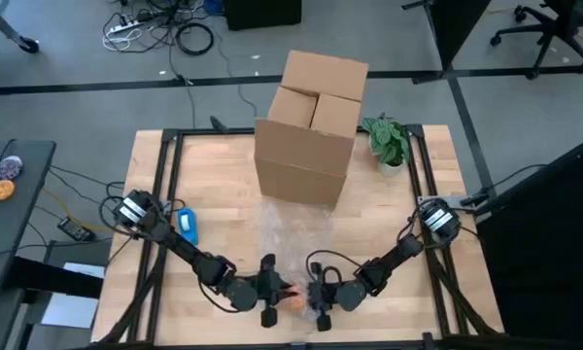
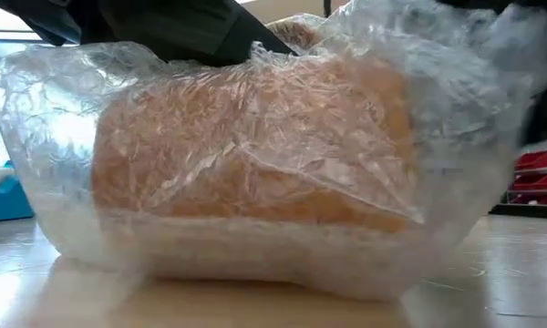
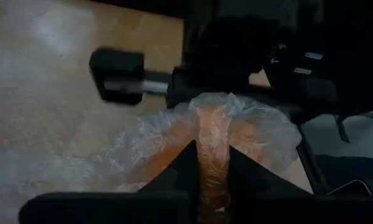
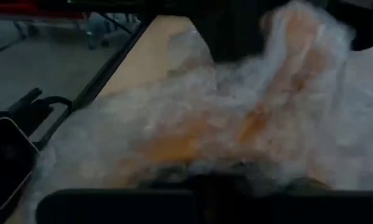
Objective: Wrap mug
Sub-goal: Wrap the orange mug using the transparent bubble wrap
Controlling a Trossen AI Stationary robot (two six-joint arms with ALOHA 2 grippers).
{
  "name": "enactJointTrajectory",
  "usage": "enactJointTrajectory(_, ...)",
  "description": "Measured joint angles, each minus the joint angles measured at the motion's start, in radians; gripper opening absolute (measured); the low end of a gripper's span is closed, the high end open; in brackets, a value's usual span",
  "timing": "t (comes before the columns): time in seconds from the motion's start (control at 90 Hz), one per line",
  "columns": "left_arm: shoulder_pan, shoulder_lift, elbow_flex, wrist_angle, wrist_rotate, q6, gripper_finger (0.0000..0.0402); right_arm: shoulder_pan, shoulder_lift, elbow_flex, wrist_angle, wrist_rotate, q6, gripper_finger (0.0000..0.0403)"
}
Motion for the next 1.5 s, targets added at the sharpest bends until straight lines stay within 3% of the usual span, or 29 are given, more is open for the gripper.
enactJointTrajectory(0.389,0.0,0.0,0.0,-0.003,0.0,-0.005,0.0032,0.137,-0.301,0.001,-0.673,0.013,0.296,0.0)
enactJointTrajectory(0.5,0.0,0.0,-0.001,-0.003,0.0,-0.006,0.0032,0.187,-0.333,0.001,-0.839,0.03,0.438,0.0)
enactJointTrajectory(0.633,0.0,0.0,-0.001,-0.004,0.0,-0.02,0.0032,0.235,-0.306,0.001,-0.917,0.034,0.601,0.0)
enactJointTrajectory(0.722,0.0,0.0,-0.002,-0.003,0.0,-0.025,0.0032,0.249,-0.242,0.001,-0.877,0.039,0.645,0.0)
enactJointTrajectory(0.833,0.0,0.0,-0.002,-0.004,0.0,-0.031,0.0032,0.229,-0.136,0.001,-0.688,0.045,0.609,0.0)
enactJointTrajectory(1.011,0.0,0.0,-0.002,-0.004,0.0,-0.058,0.0032,0.156,0.014,-0.002,-0.178,0.138,0.307,0.0)
enactJointTrajectory(1.089,0.0,-0.002,-0.003,-0.014,0.001,-0.076,0.0033,0.132,0.036,-0.002,-0.049,0.162,0.174,0.0)
enactJointTrajectory(1.5,0.0,-0.002,-0.002,-0.043,0.019,-0.115,0.0033,0.123,-0.011,0.001,-0.066,0.16,0.076,0.0)
